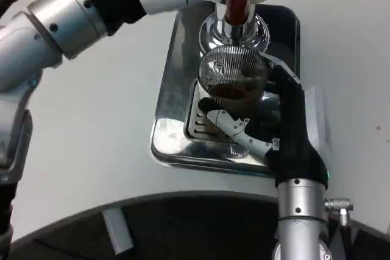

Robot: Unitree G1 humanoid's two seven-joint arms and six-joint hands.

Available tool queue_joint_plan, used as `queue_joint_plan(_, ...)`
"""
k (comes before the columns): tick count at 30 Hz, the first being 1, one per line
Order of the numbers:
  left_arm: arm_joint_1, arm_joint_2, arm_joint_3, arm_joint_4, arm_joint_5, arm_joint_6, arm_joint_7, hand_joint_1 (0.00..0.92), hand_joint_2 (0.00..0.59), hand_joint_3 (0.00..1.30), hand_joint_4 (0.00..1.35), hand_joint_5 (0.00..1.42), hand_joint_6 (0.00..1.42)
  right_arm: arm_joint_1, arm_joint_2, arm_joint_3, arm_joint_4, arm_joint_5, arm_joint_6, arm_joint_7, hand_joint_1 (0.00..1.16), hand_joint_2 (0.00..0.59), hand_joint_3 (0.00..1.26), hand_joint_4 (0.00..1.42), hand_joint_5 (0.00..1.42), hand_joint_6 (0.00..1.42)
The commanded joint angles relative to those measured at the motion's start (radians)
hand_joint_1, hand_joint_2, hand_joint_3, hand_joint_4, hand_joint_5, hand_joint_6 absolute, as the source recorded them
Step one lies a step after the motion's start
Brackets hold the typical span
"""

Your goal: Grasp the cup under the faucet to collect the drink, then remove the cup.

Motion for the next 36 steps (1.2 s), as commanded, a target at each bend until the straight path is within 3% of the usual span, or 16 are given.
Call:
queue_joint_plan(1, -0.005, 0.005, 0.022, -0.057, -0.032, 0.015, 0.017, 0.0, 0.088, 0.14, 0.11, 0.19, 0.25, 0.038, 0.025, 0.0, -0.025, 0.002, -0.006, -0.01, 0.81, 0.242, 0.54, 0.58, 0.65, 0.69)
queue_joint_plan(11, 0.065, 0.045, 0.065, -0.16, -0.072, 0.055, -0.001, 0.0, 0.089, 0.15, 0.14, 0.21, 0.27, 0.048, 0.021, -0.011, -0.055, 0.01, -0.024, -0.013, 0.81, 0.235, 0.56, 0.62, 0.71, 0.76)
queue_joint_plan(23, 0.256, 0.12, 0.151, -0.25, -0.129, 0.091, -0.008, 0.0, 0.092, 0.16, 0.15, 0.23, 0.28, 0.054, 0.017, -0.019, -0.096, 0.03, -0.042, -0.006, 0.82, 0.223, 0.61, 0.69, 0.8, 0.87)
queue_joint_plan(36, 0.421, 0.154, 0.229, -0.271, -0.143, 0.074, 0.006, 0.0, 0.094, 0.16, 0.16, 0.23, 0.29, 0.066, -0.001, -0.014, -0.141, 0.039, -0.054, 0.025, 0.82, 0.223, 0.66, 0.74, 0.88, 0.97)
